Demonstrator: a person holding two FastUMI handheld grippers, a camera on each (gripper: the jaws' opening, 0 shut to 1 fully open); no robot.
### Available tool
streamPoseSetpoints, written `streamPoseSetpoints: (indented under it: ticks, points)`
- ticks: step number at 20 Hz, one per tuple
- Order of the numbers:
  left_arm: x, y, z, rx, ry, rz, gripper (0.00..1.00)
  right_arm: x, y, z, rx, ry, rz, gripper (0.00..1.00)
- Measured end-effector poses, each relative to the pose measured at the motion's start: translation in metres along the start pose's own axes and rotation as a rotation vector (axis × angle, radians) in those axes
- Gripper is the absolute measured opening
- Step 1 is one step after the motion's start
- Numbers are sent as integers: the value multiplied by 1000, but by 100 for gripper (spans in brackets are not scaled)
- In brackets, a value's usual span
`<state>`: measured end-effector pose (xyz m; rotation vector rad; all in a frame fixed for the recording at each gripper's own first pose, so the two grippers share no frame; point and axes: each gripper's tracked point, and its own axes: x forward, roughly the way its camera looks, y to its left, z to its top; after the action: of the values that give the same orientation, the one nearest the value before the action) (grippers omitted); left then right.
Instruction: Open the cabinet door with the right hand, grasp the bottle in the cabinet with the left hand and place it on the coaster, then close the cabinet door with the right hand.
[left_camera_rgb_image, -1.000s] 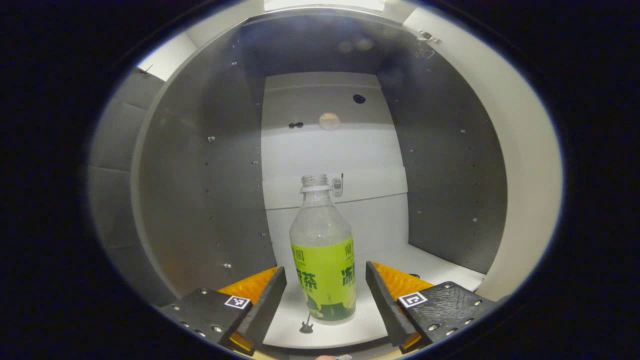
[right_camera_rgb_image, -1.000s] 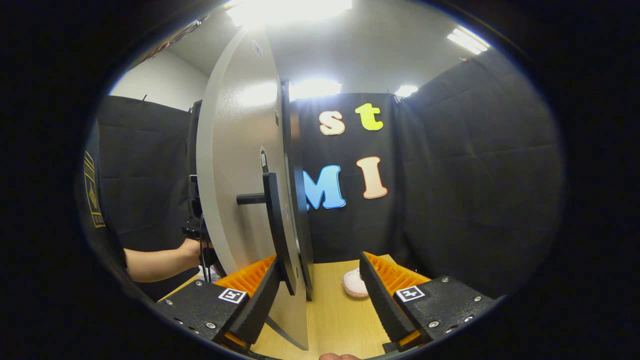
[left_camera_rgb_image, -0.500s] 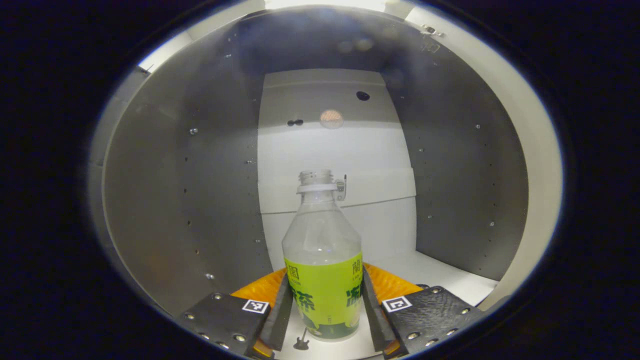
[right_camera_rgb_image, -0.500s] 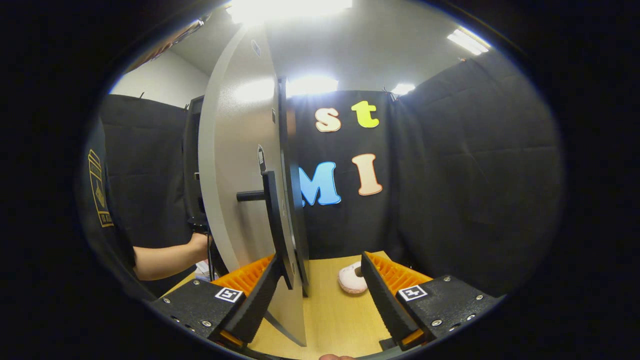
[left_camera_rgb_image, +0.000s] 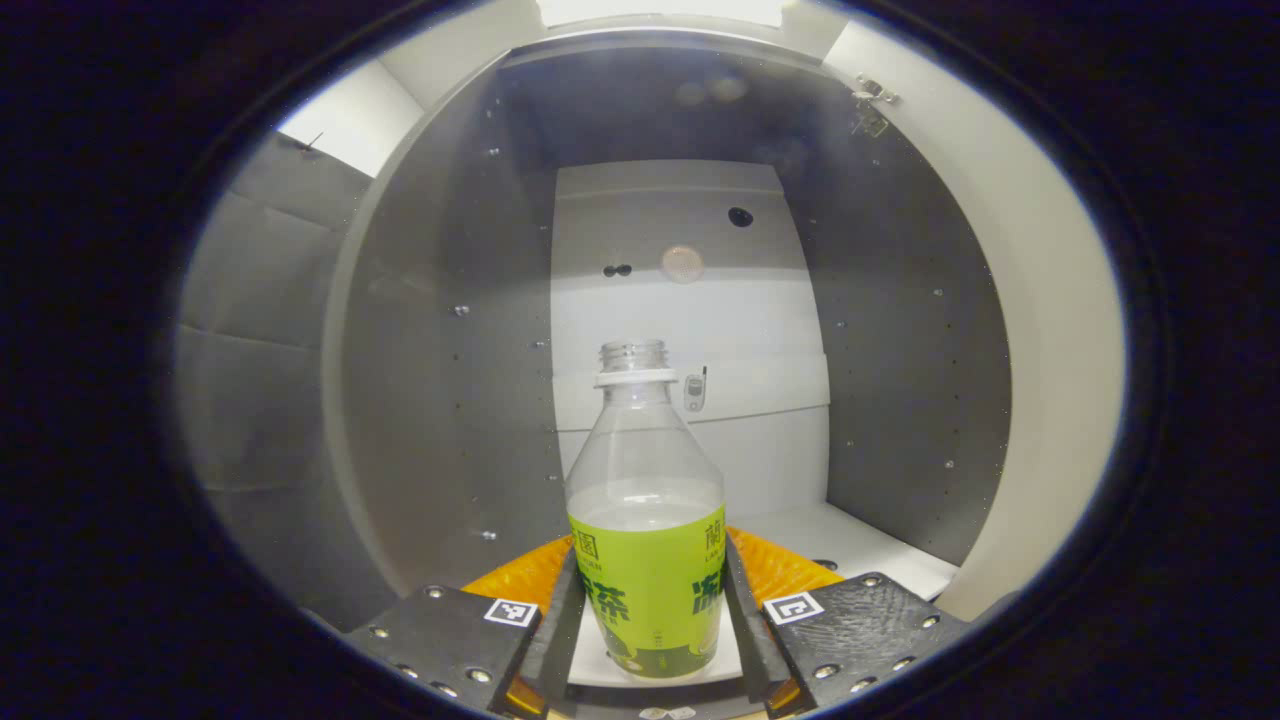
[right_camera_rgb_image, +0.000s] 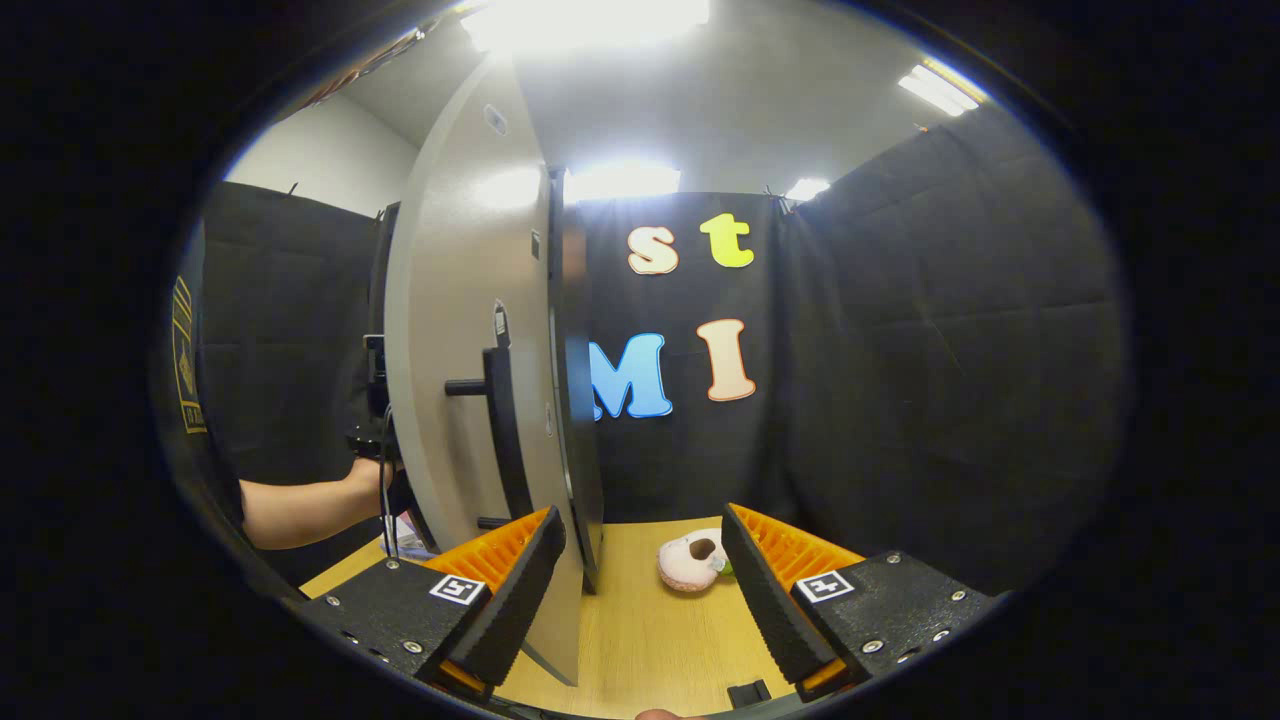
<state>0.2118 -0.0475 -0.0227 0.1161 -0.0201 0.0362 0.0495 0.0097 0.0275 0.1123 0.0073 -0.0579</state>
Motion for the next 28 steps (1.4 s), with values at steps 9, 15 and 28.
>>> streamPoseSetpoints:
  ticks: [9, 15, 28]
  points:
    - [-109, 19, 27, 28, -48, 123, 67, 2, -51, -32, 36, 55, 25, 95]
    - [-196, 36, 15, 128, -72, 207, 67, 16, -29, -52, -69, 72, 200, 95]
    - [-311, 53, -111, 236, -54, 304, 66, 99, -28, -143, -92, 211, 118, 95]
